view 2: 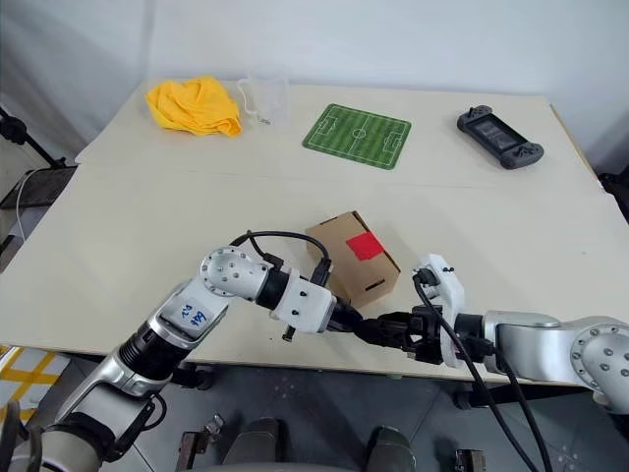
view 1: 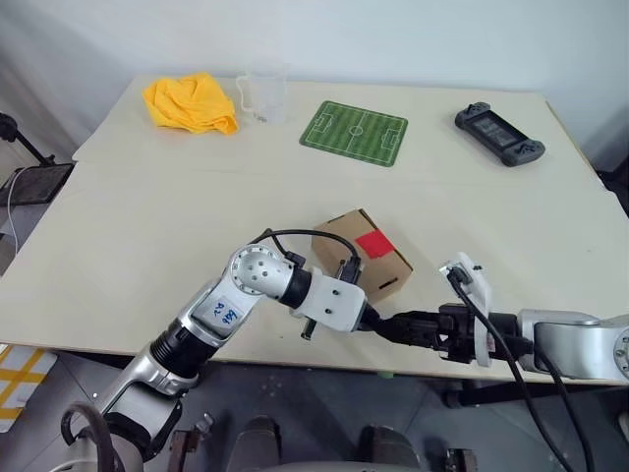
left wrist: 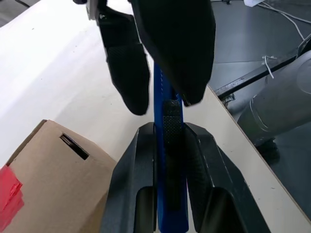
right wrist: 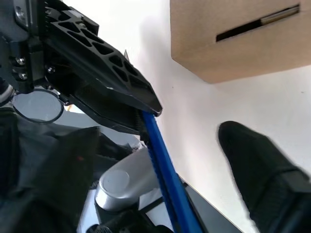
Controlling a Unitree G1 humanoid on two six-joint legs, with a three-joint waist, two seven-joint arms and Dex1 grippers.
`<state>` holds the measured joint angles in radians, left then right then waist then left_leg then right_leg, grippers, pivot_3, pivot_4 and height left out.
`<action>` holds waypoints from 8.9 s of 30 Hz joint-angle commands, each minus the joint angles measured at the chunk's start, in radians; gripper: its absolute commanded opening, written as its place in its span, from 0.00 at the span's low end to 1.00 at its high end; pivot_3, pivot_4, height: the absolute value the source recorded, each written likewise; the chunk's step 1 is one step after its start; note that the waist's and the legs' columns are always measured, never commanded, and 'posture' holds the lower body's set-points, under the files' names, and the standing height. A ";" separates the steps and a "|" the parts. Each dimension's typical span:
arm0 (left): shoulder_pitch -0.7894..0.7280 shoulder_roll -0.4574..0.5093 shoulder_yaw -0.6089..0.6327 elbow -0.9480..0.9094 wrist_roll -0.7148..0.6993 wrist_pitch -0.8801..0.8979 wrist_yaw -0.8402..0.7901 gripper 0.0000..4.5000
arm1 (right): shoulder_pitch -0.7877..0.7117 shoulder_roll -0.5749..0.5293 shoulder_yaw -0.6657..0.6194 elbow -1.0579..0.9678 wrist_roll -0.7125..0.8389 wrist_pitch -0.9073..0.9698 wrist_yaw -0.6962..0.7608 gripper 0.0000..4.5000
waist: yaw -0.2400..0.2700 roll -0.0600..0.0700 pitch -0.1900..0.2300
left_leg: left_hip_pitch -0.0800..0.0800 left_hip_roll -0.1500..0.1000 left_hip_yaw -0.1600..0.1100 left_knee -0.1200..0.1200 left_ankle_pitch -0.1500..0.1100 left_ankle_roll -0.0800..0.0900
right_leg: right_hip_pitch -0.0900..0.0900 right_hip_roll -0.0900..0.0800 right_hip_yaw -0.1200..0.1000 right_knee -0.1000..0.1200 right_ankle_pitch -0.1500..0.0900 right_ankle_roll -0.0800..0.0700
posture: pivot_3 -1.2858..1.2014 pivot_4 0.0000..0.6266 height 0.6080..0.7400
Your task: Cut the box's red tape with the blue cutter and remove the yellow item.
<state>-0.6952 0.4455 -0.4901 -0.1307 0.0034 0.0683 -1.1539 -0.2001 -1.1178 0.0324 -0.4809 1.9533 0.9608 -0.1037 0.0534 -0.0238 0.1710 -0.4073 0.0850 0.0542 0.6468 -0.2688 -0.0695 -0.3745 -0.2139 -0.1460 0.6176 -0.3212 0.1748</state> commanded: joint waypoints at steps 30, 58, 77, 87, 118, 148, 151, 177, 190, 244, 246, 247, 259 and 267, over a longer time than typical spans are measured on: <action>0.029 0.029 0.139 -0.062 -0.158 0.056 -0.047 0.77 | 0.055 -0.018 -0.071 -0.035 0.019 0.021 0.085 0.02 | -0.002 0.000 0.000 | 0.000 0.000 0.000 0.000 0.000 0.000 | 0.000 0.000 0.000 0.000 0.000 0.000 | 0.52 0.24 1.00; -0.178 -0.045 0.392 0.410 -0.367 0.356 0.130 0.00 | 0.008 -0.294 -0.426 -0.051 -0.084 -0.062 0.049 0.02 | -0.013 -0.001 0.010 | 0.000 0.000 0.000 0.000 0.000 0.001 | -0.001 0.000 0.000 0.001 0.002 0.002 | 0.52 0.24 1.00; -0.250 -0.108 0.270 0.527 -0.178 0.369 0.181 0.00 | -0.826 0.119 0.224 0.309 -0.228 0.314 -0.311 0.02 | -0.026 -0.002 0.012 | -0.017 0.000 0.001 0.003 0.000 0.001 | -0.016 0.000 -0.001 0.003 0.003 0.004 | 0.52 0.24 1.00; -0.219 -0.105 0.274 0.475 -0.175 0.400 0.198 0.00 | -0.847 0.188 0.144 0.330 -0.306 0.355 -0.276 0.02 | -0.029 -0.002 0.012 | -0.017 0.000 0.001 0.004 0.000 0.000 | -0.017 0.000 0.000 0.004 0.003 0.004 | 0.52 0.24 1.00; -0.236 -0.108 0.270 0.495 -0.165 0.393 0.174 0.00 | -0.766 0.277 0.024 0.225 -0.771 0.475 0.120 0.02 | -0.029 -0.002 0.012 | -0.017 0.000 0.001 0.003 0.000 0.000 | -0.017 0.000 0.000 0.005 0.003 0.004 | 0.52 0.24 1.00; -0.245 -0.114 0.270 0.510 -0.158 0.381 0.162 0.00 | -0.740 0.390 -0.125 0.240 -1.026 0.557 0.331 0.02 | -0.030 -0.002 0.012 | -0.016 0.000 0.001 0.003 0.000 0.000 | -0.017 0.000 0.000 0.006 0.003 0.004 | 0.52 0.24 1.00; -0.247 -0.113 0.271 0.512 -0.157 0.380 0.159 0.00 | -0.741 0.399 -0.130 0.237 -1.046 0.560 0.340 0.02 | -0.030 -0.002 0.012 | -0.016 0.000 0.001 0.003 0.000 0.000 | -0.017 0.000 0.000 0.006 0.003 0.004 | 0.52 0.24 1.00; -0.248 -0.112 0.269 0.503 -0.149 0.387 0.152 0.00 | -0.721 0.379 -0.078 0.186 -1.221 0.501 0.472 0.02 | -0.031 -0.002 0.012 | -0.016 0.000 0.001 0.003 0.000 0.000 | -0.017 0.000 0.000 0.006 0.003 0.004 | 0.52 0.24 1.00; -0.247 -0.111 0.266 0.500 -0.148 0.389 0.149 0.00 | -0.690 0.402 -0.057 0.152 -1.241 0.520 0.495 0.02 | -0.031 -0.002 0.012 | -0.016 0.000 0.001 0.003 0.000 0.000 | -0.017 0.000 0.000 0.007 0.003 0.004 | 0.52 0.24 1.00; -0.238 -0.099 0.279 0.468 -0.195 0.350 0.044 0.00 | -0.134 0.033 -0.578 0.166 -0.863 0.155 0.677 0.02 | -0.013 -0.002 0.011 | -0.015 0.000 0.003 0.005 0.000 0.000 | -0.016 -0.001 0.001 0.006 0.003 0.004 | 0.52 0.24 1.00; -0.236 -0.096 0.298 0.463 -0.211 0.327 0.031 0.00 | -0.055 0.072 -0.547 0.217 -0.978 0.036 0.710 0.02 | -0.012 -0.002 0.011 | -0.015 0.000 0.004 0.005 0.000 0.000 | -0.017 -0.001 0.002 0.006 0.003 0.005 | 0.52 0.24 1.00; -0.233 -0.096 0.321 0.454 -0.234 0.315 0.021 0.00 | -0.014 0.094 -0.505 0.262 -1.070 -0.064 0.727 0.02 | -0.013 -0.002 0.011 | -0.015 0.000 0.004 0.005 0.000 0.000 | -0.017 -0.001 0.002 0.007 0.003 0.005 | 0.52 0.24 1.00; -0.054 0.100 0.466 0.325 -0.351 0.324 -0.077 0.00 | 0.025 0.300 -0.347 0.719 -1.476 -0.618 0.821 0.24 | -0.047 0.003 0.009 | -0.013 0.000 0.005 0.003 0.000 0.000 | -0.017 -0.001 0.002 0.007 0.003 0.005 | 0.52 0.24 1.00; 0.186 0.162 0.495 0.155 -0.377 0.408 0.002 0.00 | 0.100 0.265 -0.470 0.583 -1.396 -0.677 0.968 0.70 | -0.035 0.004 0.010 | -0.013 0.000 0.005 0.004 0.000 0.000 | -0.016 -0.001 0.003 0.007 0.003 0.005 | 0.52 0.24 1.00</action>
<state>-0.5177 0.6085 -0.0087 0.0796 -0.3546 0.4702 -1.1794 -0.0988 -0.8231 -0.3835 0.1864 0.5028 0.2781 0.8184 0.0182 -0.0200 0.1806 -0.4196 0.0850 0.0588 0.6510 -0.2684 -0.0697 -0.3905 -0.2147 -0.1426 0.6251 -0.3179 0.1795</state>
